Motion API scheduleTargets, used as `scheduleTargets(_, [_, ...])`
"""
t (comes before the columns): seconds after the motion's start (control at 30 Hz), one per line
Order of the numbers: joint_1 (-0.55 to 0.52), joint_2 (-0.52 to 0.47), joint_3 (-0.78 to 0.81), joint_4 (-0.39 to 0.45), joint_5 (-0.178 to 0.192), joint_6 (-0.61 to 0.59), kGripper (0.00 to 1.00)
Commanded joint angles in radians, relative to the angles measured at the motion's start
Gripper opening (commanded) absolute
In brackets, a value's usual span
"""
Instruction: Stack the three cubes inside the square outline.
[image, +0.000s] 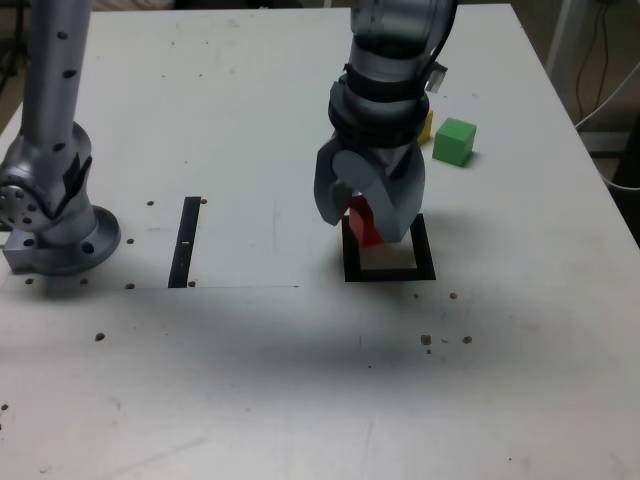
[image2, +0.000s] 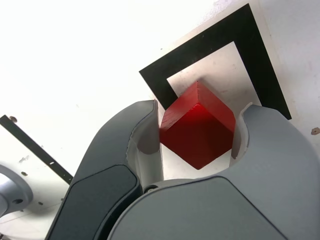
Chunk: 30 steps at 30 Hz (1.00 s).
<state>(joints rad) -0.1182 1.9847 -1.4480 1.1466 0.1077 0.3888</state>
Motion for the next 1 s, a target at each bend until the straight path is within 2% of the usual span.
scheduleTargets(0.0, [-0.002, -0.003, 0.019, -0.024, -0.001, 0.0, 0.23])
scheduleTargets(0.17, [-0.013, -0.003, 0.048, -0.072, -0.008, -0.002, 0.23])
scheduleTargets(0.47, [-0.014, -0.003, 0.055, -0.103, -0.007, -0.002, 0.25])
scheduleTargets(0.67, [-0.014, 0.003, 0.057, -0.1, -0.012, -0.002, 0.33])
scheduleTargets(0.97, [-0.014, 0.003, 0.064, -0.093, -0.012, -0.004, 0.55])
